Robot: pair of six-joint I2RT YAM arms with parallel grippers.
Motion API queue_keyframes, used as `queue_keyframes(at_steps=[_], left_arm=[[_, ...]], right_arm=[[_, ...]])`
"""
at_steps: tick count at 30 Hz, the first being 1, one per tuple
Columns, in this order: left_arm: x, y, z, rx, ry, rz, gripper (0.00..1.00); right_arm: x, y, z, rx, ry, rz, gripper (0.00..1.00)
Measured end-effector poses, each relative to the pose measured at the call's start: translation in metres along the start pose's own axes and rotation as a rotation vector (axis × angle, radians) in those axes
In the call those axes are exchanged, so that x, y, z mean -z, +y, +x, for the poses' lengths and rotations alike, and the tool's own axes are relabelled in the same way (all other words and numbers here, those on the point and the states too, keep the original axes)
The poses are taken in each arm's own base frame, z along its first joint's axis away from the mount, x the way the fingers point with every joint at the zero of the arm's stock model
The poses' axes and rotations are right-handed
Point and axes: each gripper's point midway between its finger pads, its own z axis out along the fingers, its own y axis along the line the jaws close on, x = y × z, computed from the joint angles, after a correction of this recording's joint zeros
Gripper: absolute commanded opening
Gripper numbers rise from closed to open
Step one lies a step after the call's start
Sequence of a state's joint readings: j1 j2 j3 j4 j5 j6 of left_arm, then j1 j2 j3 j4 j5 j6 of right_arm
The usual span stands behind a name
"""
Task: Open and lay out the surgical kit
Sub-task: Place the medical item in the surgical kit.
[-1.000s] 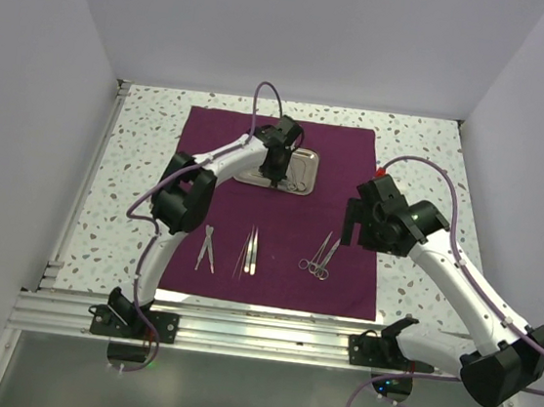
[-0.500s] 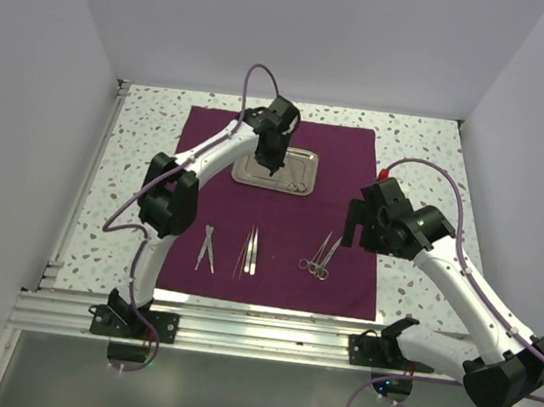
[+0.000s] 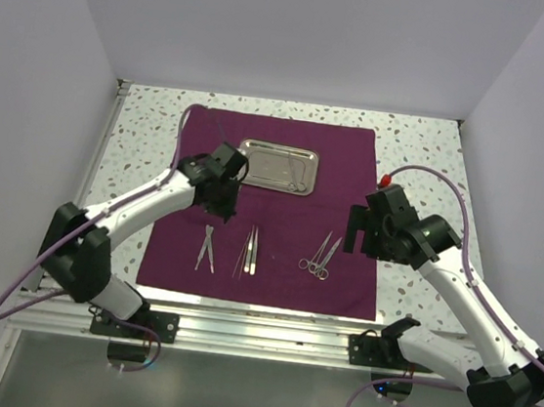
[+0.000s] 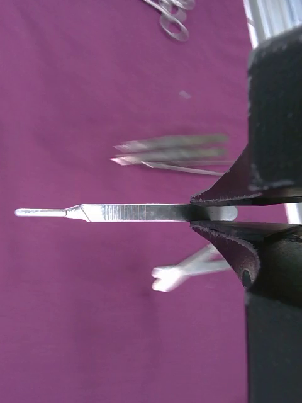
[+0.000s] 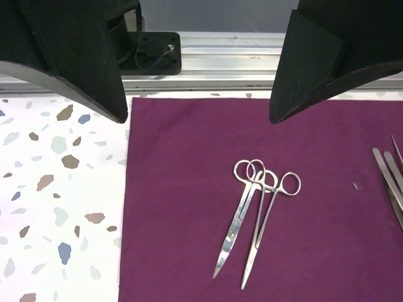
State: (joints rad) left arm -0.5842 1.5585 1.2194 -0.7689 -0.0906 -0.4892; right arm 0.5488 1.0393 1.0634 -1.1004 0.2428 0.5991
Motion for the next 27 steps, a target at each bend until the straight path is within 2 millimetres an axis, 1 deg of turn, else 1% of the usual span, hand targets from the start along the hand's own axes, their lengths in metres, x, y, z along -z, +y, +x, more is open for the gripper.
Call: queue_keyframes(at_steps=[1, 4, 6, 8, 10, 15, 18, 20, 21, 22, 23, 25, 26, 27], left_arm=[[0.003, 0.007, 0.015, 0.012, 0.009, -0.004, 0.00], [0.011, 0.020, 0.047, 0.040, 0.025, -0.009, 0.00], [0.016, 0.026, 0.063, 0.059, 0.026, -0.004, 0.00], [0.021, 0.029, 0.073, 0.073, 0.018, 0.006, 0.00], [0.027, 0.030, 0.079, 0.089, 0.003, 0.025, 0.00], [0.040, 0.031, 0.082, 0.108, -0.041, 0.062, 0.00], [0.041, 0.033, 0.087, 0.125, -0.038, 0.055, 0.00], [0.040, 0.037, 0.094, 0.136, -0.019, 0.038, 0.00], [0.039, 0.039, 0.097, 0.142, -0.012, 0.028, 0.05], [0.039, 0.041, 0.100, 0.148, -0.001, 0.017, 0.26], [0.039, 0.044, 0.104, 0.150, 0.013, 0.003, 0.35], [0.039, 0.048, 0.109, 0.159, 0.031, -0.015, 0.51], [0.039, 0.049, 0.110, 0.162, 0.034, -0.022, 0.56], [0.039, 0.050, 0.111, 0.166, 0.035, -0.027, 0.58]], right_arm=[[0.000, 0.000, 0.001, 0.001, 0.002, -0.001, 0.98], [-0.002, 0.001, 0.004, 0.003, 0.012, -0.012, 0.98], [-0.003, 0.003, 0.006, 0.003, 0.018, -0.021, 0.98], [-0.004, 0.004, 0.007, 0.006, 0.021, -0.029, 0.98], [-0.004, 0.005, 0.006, 0.006, 0.021, -0.036, 0.98], [-0.003, 0.009, 0.007, 0.007, 0.026, -0.053, 0.98], [-0.003, 0.010, 0.007, 0.006, 0.026, -0.059, 0.98], [-0.005, 0.010, 0.009, 0.007, 0.031, -0.064, 0.98], [-0.005, 0.010, 0.011, 0.007, 0.035, -0.065, 0.98], [-0.005, 0.009, 0.012, 0.008, 0.038, -0.066, 0.98], [-0.005, 0.009, 0.013, 0.008, 0.039, -0.068, 0.98], [-0.005, 0.008, 0.015, 0.007, 0.038, -0.069, 0.98], [-0.004, 0.008, 0.015, 0.007, 0.036, -0.070, 0.98], [-0.004, 0.008, 0.015, 0.006, 0.035, -0.071, 0.98]])
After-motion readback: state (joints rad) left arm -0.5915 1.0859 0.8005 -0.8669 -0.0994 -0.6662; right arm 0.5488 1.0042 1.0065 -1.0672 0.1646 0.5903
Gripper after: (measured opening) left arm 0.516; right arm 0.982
